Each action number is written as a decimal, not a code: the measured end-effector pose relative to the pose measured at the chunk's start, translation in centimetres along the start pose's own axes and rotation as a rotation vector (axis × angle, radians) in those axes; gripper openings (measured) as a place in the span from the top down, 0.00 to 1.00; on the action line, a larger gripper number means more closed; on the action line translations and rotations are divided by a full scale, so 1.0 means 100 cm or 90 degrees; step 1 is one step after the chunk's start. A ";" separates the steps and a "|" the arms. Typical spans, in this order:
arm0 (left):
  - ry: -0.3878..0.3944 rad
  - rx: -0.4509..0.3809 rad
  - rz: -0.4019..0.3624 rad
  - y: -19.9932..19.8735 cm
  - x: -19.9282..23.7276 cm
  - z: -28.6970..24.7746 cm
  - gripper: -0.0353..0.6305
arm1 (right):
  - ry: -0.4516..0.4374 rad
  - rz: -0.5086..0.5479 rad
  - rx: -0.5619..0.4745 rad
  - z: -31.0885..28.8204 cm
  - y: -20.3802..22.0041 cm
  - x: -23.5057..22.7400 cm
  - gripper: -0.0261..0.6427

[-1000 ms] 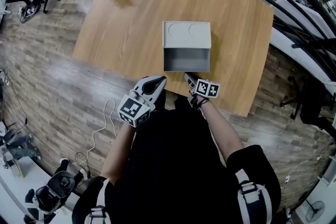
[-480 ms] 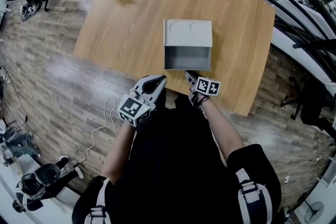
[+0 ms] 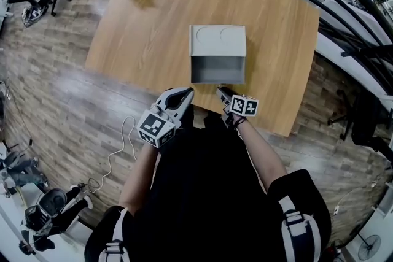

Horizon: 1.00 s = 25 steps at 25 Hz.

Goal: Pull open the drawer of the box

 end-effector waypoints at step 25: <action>-0.040 -0.016 -0.003 0.006 -0.006 -0.024 0.91 | -0.111 0.506 -0.018 0.094 -0.104 0.067 0.92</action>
Point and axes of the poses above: the fingertips, and each gripper's own axes: z backward along the fingers, x to its left, y out of its underside, the point moved 2 cm from there along z, backward along the fingers, and after that the axes turned 11 degrees about -x, right-handed, at the moved point
